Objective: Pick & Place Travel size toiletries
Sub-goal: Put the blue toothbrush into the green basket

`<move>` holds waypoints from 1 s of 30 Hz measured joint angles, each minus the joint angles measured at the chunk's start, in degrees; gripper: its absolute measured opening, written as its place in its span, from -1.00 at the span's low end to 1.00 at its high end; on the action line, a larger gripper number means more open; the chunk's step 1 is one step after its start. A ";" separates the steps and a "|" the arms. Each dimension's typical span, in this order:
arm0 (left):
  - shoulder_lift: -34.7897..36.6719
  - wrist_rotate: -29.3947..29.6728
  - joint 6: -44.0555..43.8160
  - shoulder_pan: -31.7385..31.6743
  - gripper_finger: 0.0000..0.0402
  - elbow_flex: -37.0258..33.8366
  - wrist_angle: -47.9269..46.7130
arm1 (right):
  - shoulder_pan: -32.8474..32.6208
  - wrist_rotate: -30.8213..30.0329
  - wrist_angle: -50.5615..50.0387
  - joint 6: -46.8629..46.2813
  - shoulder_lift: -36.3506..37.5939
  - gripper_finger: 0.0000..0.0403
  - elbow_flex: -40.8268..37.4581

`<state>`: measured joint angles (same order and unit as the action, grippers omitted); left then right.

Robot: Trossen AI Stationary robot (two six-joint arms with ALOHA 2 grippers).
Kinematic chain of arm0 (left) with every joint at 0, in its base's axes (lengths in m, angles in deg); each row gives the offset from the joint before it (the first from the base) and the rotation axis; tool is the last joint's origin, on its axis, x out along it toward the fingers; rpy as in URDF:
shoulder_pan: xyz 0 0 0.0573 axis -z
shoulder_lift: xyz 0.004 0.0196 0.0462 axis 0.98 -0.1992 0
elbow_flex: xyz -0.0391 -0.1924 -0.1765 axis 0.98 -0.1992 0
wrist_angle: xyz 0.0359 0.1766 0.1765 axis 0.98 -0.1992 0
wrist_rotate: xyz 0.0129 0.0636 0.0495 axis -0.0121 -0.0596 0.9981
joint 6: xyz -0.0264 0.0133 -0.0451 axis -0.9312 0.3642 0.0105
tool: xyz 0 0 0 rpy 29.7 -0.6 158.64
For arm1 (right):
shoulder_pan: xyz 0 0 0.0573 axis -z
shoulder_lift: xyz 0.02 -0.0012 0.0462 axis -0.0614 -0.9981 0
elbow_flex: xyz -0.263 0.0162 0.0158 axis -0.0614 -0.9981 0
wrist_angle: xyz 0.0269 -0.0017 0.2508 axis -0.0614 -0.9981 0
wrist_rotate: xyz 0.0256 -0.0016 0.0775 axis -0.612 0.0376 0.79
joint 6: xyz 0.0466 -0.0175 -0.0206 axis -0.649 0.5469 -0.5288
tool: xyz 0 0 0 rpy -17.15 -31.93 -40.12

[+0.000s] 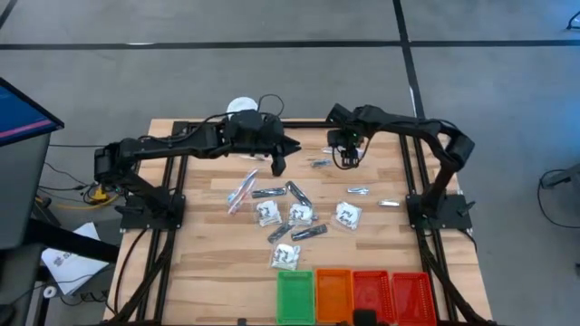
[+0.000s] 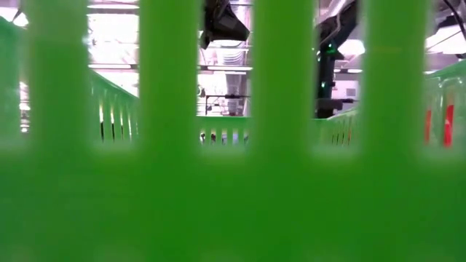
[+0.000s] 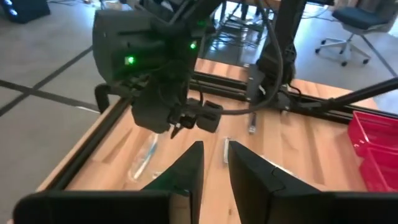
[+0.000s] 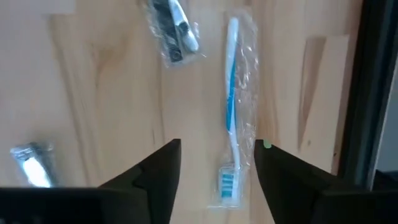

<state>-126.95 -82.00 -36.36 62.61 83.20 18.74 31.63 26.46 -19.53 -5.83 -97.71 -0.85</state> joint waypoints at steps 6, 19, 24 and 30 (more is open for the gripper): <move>0.00 0.12 0.00 -1.05 -0.65 0.00 -0.03 | 4.17 4.05 -0.09 -5.19 -2.84 -0.04 -0.02; -0.54 0.04 0.00 -3.18 -0.65 0.00 -0.08 | 8.77 5.65 -2.70 -20.78 1.17 -0.19 0.00; -0.57 -0.58 -0.17 -3.52 -0.64 -0.02 0.63 | 9.22 6.54 -4.74 -23.33 1.68 -0.21 0.00; -6.32 -6.81 -0.26 -3.47 -0.64 1.20 5.84 | 8.80 18.23 -11.20 -28.14 4.20 -0.29 -0.02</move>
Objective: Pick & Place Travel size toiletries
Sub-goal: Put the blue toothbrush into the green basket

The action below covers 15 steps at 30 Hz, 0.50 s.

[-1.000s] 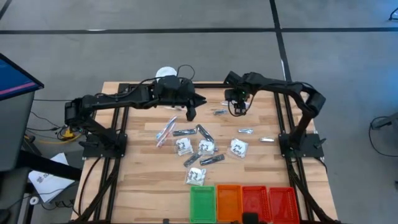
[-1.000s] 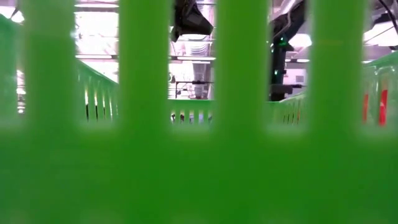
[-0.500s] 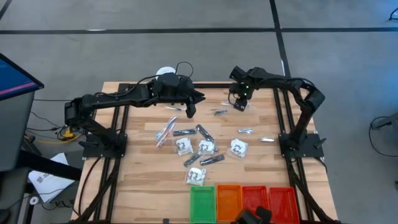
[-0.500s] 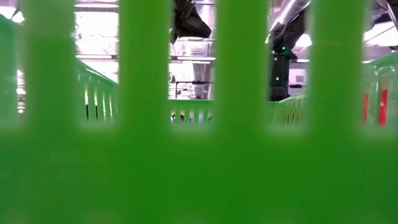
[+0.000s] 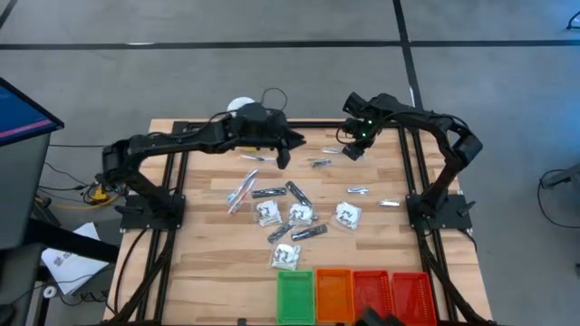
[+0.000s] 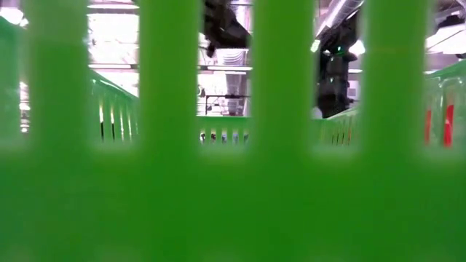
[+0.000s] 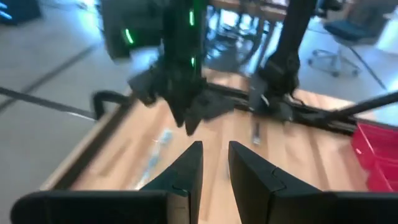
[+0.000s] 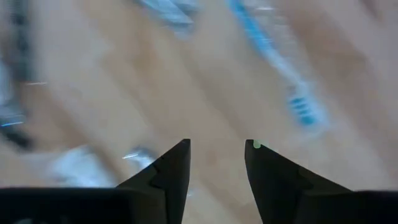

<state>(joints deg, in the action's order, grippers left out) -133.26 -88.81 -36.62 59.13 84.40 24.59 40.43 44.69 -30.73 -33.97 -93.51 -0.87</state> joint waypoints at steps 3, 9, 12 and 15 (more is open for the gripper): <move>-6.10 -0.85 0.11 0.00 -0.64 3.73 -0.83 | -1.22 0.87 -1.03 -2.17 4.77 -0.37 0.00; -18.38 -1.79 0.26 0.00 -0.64 17.04 -7.06 | -1.93 0.75 0.92 -9.96 16.95 -0.57 0.02; -24.73 1.18 0.21 0.00 -0.65 25.03 -11.41 | -1.87 0.71 1.19 -14.30 22.19 -0.66 0.02; -30.94 3.91 -0.32 0.33 -0.73 32.97 -14.88 | -1.88 0.74 0.68 -15.67 26.57 -0.77 0.02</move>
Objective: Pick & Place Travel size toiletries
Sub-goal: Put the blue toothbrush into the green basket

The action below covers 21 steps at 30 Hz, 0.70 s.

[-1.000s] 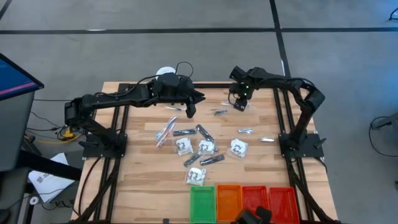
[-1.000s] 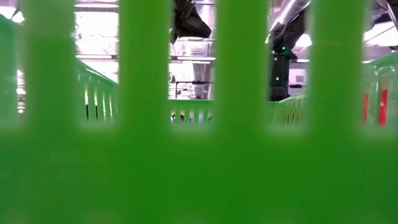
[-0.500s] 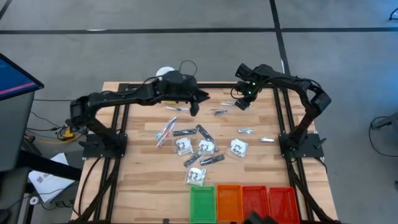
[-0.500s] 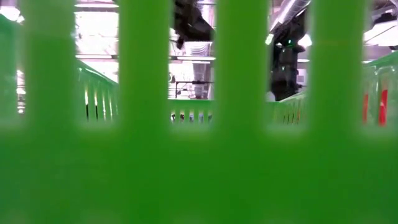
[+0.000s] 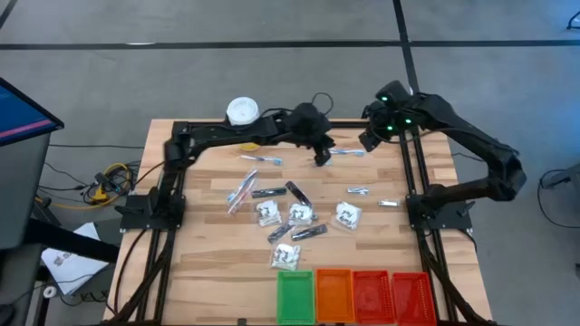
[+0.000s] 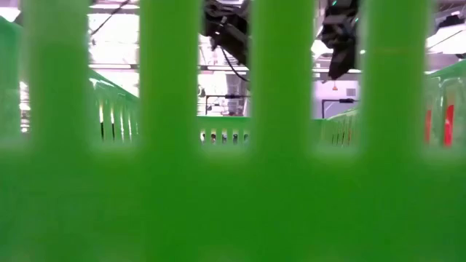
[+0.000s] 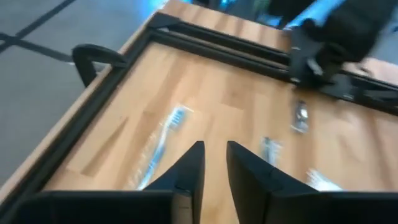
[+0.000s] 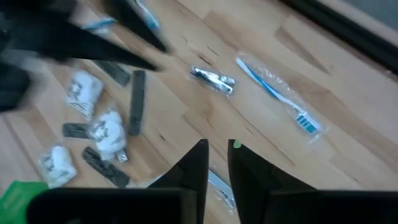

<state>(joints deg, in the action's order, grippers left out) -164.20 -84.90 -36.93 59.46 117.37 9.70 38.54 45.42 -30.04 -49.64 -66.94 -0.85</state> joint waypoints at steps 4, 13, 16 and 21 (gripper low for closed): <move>-7.54 0.91 -3.48 0.29 -0.95 9.35 -4.92 | -0.51 0.09 -1.87 -0.17 4.87 -0.95 0.00; -14.85 3.02 -16.63 0.37 -1.00 17.88 -8.95 | -1.99 0.15 -3.21 -0.61 14.33 -0.92 0.00; -14.74 3.28 -22.95 -0.12 -1.00 18.15 -8.38 | -1.92 0.16 -3.25 -1.17 16.07 -0.96 0.00; -15.68 -0.80 -33.93 -2.69 -1.00 18.24 -8.34 | -1.92 0.13 -0.92 -3.80 17.60 -0.99 0.00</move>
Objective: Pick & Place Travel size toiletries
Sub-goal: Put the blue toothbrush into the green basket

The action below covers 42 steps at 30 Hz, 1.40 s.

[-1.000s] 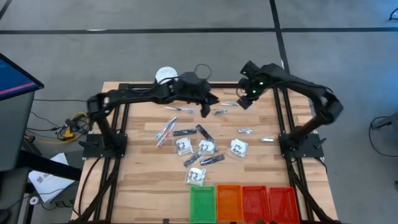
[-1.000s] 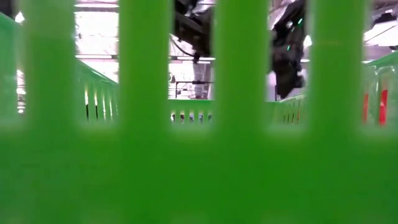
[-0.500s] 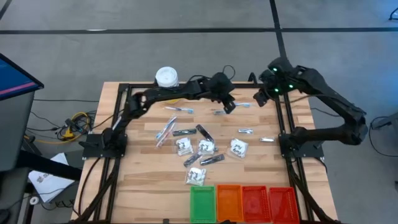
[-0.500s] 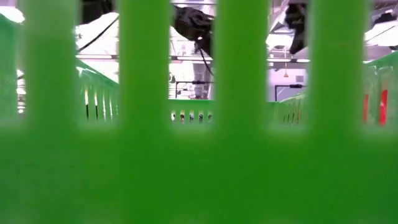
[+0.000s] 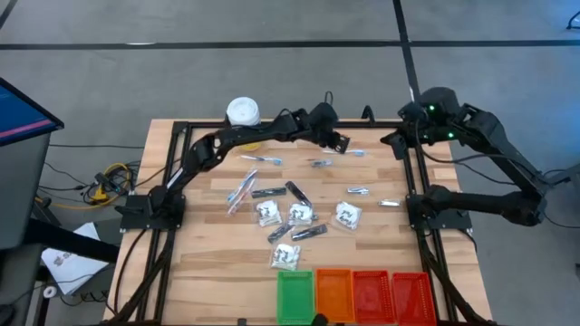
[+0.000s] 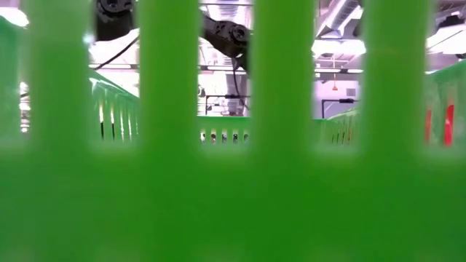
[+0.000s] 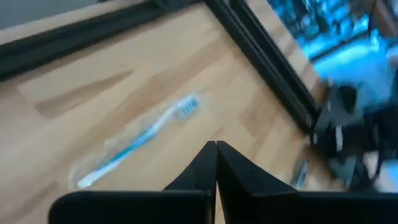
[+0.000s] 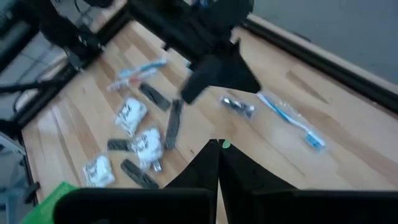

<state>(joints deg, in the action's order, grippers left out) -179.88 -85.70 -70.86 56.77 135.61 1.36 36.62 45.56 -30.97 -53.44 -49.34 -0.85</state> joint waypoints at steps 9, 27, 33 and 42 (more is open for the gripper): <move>-2.89 -6.30 -13.95 -1.90 -1.00 -0.09 -2.31 | 0.00 0.02 2.54 -0.42 -0.59 -0.99 0.02; 9.16 -4.64 -4.67 1.32 -1.00 0.98 -10.85 | 0.17 -3.89 2.98 7.14 -7.85 -1.00 0.02; 18.95 2.32 0.44 2.39 -1.00 0.96 -17.86 | 2.40 -4.72 4.38 7.86 -24.83 -1.00 0.02; 38.01 14.97 2.78 3.44 -1.00 -10.93 -19.05 | 13.63 1.48 3.06 4.74 -48.34 -1.00 1.66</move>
<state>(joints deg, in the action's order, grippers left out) -141.88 -70.73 -68.08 60.21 124.68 -17.68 50.25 47.04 -27.90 -48.71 -97.68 0.81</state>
